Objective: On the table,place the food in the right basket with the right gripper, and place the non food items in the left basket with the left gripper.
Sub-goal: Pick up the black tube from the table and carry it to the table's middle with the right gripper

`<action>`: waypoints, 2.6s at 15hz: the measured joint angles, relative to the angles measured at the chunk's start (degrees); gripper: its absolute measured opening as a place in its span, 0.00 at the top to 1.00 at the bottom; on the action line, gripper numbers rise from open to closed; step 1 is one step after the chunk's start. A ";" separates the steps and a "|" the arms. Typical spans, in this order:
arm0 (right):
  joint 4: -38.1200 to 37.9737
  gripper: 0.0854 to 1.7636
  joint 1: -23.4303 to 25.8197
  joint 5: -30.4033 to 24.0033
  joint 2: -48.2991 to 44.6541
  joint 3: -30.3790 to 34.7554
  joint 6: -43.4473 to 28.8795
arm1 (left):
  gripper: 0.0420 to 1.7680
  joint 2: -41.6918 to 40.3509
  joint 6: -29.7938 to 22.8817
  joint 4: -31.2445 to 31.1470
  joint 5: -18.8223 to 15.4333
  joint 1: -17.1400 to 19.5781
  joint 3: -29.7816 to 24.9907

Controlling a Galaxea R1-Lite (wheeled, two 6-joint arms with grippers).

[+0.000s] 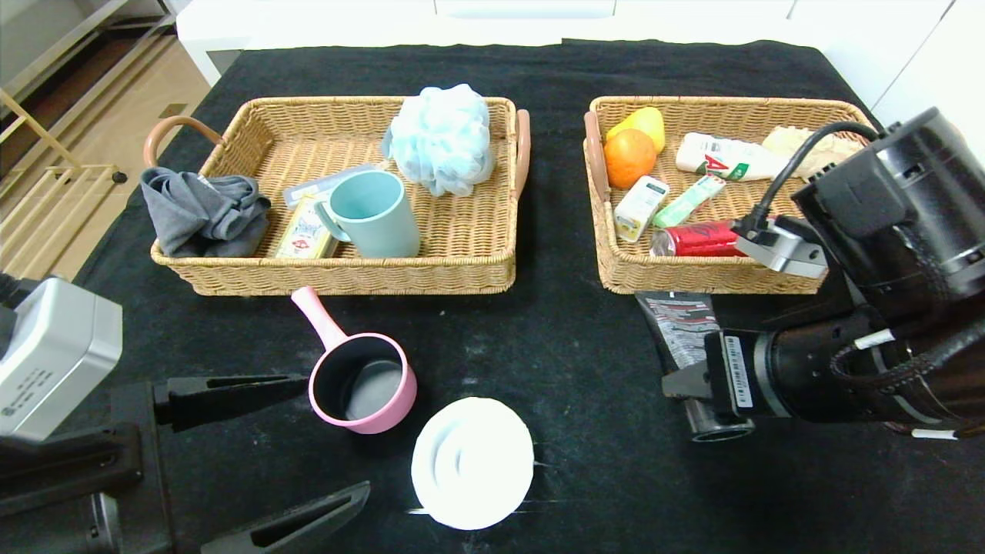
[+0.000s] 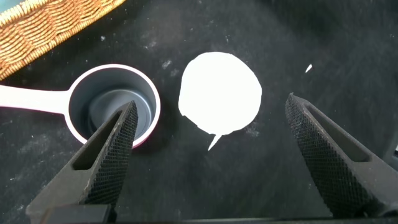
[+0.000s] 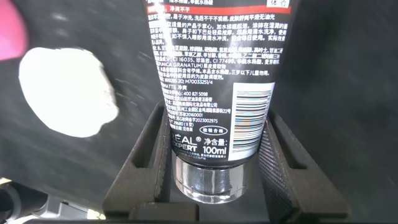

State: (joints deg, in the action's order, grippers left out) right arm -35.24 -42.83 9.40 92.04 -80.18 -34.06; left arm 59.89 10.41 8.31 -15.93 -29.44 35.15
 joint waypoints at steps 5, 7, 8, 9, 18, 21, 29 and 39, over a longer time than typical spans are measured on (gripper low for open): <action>0.22 0.54 -1.83 0.68 8.64 -10.64 0.41 | 0.03 0.20 0.02 0.04 0.01 -0.07 -0.06; 0.22 0.54 -2.68 2.83 11.90 -14.01 0.39 | 0.03 0.16 0.00 0.06 0.01 -0.02 -0.06; 0.29 0.54 -2.95 3.52 13.20 -15.17 0.38 | 0.03 0.13 0.00 0.06 0.00 -0.02 -0.04; 0.38 0.54 -3.25 3.85 14.35 -15.99 0.33 | 0.03 0.11 0.04 0.06 0.01 -0.02 0.00; 8.98 0.54 -6.01 7.96 20.97 -18.12 -0.37 | 0.03 0.55 -0.02 0.06 0.01 -0.02 -0.04; 9.86 0.54 -6.31 8.01 21.77 -18.16 -0.45 | 0.03 0.52 -0.02 0.12 0.01 0.04 0.02; 10.19 0.54 -6.38 9.03 22.37 -18.27 -0.63 | 0.03 0.41 0.06 0.11 0.01 0.00 0.05; 9.81 0.24 -6.95 9.17 21.71 -18.16 -0.56 | 0.03 0.52 0.09 0.06 0.01 0.00 0.00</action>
State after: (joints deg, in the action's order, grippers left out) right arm -25.43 -49.77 18.57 113.75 -98.34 -34.62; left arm 60.42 10.50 8.37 -15.92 -29.44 35.15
